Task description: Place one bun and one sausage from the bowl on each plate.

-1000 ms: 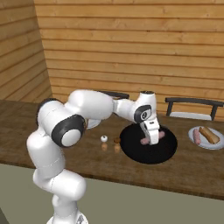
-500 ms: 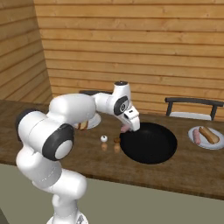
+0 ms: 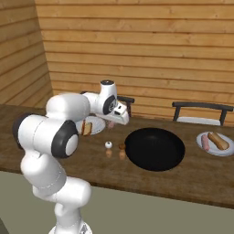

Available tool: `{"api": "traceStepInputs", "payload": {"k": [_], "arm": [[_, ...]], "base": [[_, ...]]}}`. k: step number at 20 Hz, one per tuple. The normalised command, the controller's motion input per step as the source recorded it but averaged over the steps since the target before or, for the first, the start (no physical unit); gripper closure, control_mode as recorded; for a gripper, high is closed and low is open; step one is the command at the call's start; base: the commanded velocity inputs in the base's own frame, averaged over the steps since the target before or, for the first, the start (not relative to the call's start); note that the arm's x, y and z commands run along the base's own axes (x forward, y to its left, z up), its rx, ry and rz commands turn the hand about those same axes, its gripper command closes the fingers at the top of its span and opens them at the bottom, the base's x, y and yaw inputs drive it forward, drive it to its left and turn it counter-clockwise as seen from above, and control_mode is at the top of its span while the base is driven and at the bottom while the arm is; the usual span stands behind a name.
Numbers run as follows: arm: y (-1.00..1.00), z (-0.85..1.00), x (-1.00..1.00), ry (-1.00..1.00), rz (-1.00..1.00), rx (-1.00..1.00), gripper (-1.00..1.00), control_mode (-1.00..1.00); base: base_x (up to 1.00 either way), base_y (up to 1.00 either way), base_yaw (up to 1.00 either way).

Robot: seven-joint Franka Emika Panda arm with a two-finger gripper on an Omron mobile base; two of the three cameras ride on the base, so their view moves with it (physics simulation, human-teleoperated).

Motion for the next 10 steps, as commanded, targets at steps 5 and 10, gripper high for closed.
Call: {"api": "traceStepInputs", "payload": {"k": [5,10], "arm": [[0.95,0.0,0.29,0.0,0.48,0.0,1.0,-1.0],[0.7,-0.2,0.13,-0.04,0.38,0.0,1.0,-1.0]], "base": [[0.0,0.0,0.0],[0.0,0.0,0.0]]}}
